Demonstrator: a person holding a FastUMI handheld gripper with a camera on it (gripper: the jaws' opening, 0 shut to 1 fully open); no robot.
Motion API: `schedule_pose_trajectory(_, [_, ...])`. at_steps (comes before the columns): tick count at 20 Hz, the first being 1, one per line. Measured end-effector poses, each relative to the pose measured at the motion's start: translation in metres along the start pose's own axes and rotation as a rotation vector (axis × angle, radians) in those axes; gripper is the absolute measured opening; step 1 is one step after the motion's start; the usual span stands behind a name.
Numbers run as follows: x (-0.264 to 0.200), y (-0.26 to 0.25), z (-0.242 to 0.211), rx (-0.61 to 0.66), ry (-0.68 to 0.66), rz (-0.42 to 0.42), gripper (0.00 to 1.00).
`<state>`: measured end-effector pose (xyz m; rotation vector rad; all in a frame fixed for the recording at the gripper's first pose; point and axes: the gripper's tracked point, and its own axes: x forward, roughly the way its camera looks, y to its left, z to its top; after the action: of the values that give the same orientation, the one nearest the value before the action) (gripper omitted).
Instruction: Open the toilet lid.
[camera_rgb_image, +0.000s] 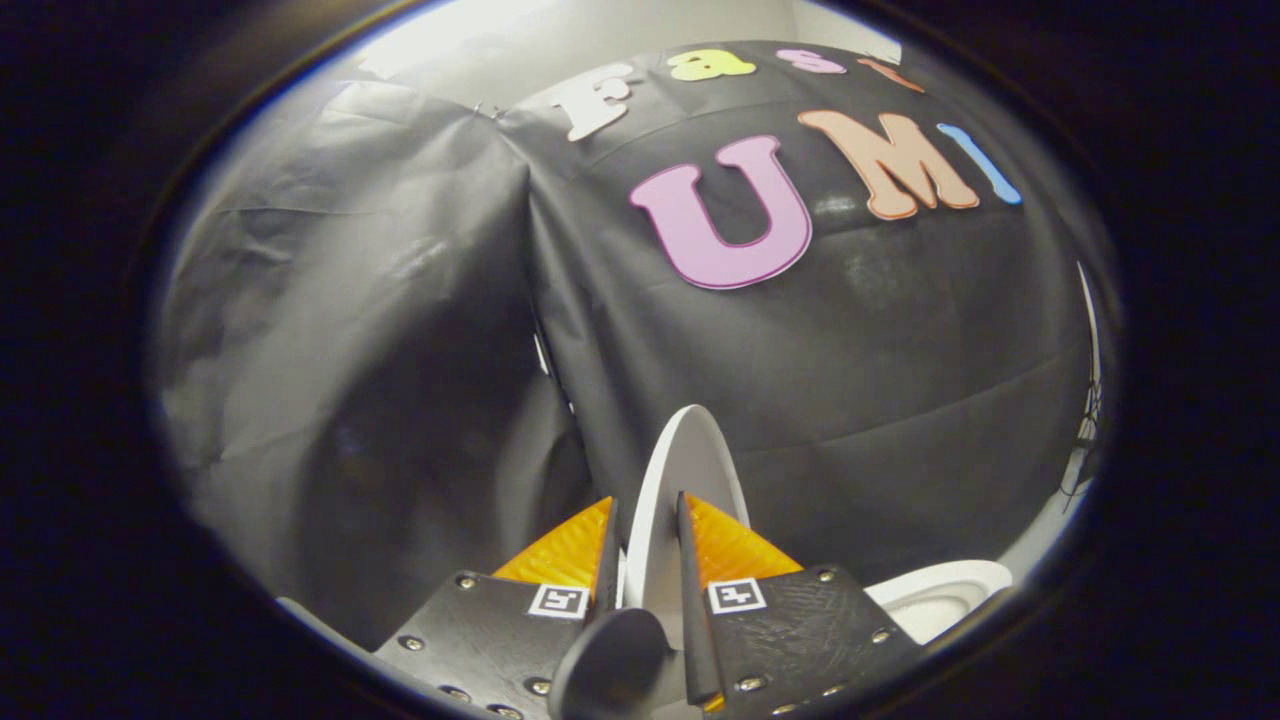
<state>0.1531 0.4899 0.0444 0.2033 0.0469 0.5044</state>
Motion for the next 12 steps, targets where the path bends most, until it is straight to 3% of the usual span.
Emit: schedule_pose_trajectory(12, [0.018, 0.048, -0.026, -0.047, 0.053, 0.063, 0.29])
